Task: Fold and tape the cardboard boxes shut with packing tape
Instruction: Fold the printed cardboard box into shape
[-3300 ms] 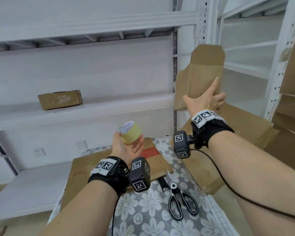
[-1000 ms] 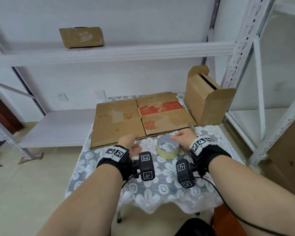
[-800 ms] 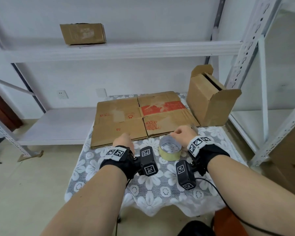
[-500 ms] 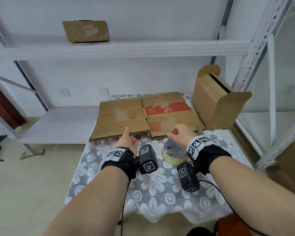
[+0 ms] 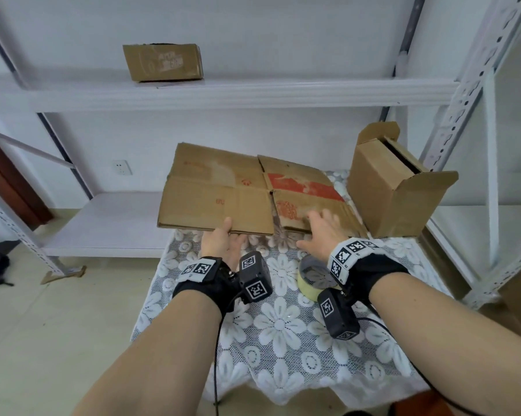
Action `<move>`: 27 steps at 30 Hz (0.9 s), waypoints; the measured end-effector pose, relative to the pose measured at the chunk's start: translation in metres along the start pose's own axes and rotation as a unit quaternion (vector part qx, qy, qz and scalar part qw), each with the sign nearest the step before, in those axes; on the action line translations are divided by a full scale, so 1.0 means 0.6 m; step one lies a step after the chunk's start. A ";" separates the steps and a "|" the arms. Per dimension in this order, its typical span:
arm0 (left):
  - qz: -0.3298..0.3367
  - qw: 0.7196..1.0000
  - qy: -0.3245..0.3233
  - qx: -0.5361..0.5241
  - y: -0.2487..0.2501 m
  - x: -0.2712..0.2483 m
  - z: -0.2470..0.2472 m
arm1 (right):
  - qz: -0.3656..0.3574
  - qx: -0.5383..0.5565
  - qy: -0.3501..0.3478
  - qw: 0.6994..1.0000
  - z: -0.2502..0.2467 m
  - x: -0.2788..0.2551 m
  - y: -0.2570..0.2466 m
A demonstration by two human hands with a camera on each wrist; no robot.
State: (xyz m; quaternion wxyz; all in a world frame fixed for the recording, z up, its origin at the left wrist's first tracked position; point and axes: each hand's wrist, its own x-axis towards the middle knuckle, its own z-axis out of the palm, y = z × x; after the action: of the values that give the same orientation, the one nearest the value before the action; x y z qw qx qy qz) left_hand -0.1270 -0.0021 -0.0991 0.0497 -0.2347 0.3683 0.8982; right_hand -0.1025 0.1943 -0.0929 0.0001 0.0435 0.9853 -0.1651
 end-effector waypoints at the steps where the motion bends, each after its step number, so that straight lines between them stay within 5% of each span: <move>1: 0.014 1.000 -0.010 0.002 0.006 -0.005 0.007 | -0.006 -0.006 0.010 1.000 -0.002 0.002 -0.004; 8: 0.119 0.989 -0.069 0.058 0.057 -0.039 0.050 | -0.028 -0.060 0.149 0.987 -0.040 0.011 -0.047; 16: 0.272 0.943 -0.119 0.151 0.129 -0.095 0.107 | -0.052 0.000 0.217 0.975 -0.067 0.017 -0.118; 19: 0.325 0.915 -0.120 0.206 0.137 -0.106 0.115 | -0.054 0.055 0.172 0.982 -0.058 0.015 -0.135; 24: 0.408 0.863 -0.108 0.278 0.134 -0.119 0.124 | -0.039 0.206 -0.013 0.978 -0.057 0.017 -0.120; 27: 0.440 0.839 -0.114 0.298 0.146 -0.123 0.148 | -0.076 0.313 0.007 0.947 -0.079 0.006 -0.117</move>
State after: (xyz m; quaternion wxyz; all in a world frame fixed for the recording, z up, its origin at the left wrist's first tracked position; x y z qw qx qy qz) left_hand -0.1187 0.0016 0.0455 -0.2416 0.0821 0.6748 0.6925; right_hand -0.1115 0.1438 -0.0249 -0.0333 -0.0321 0.8844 -0.4644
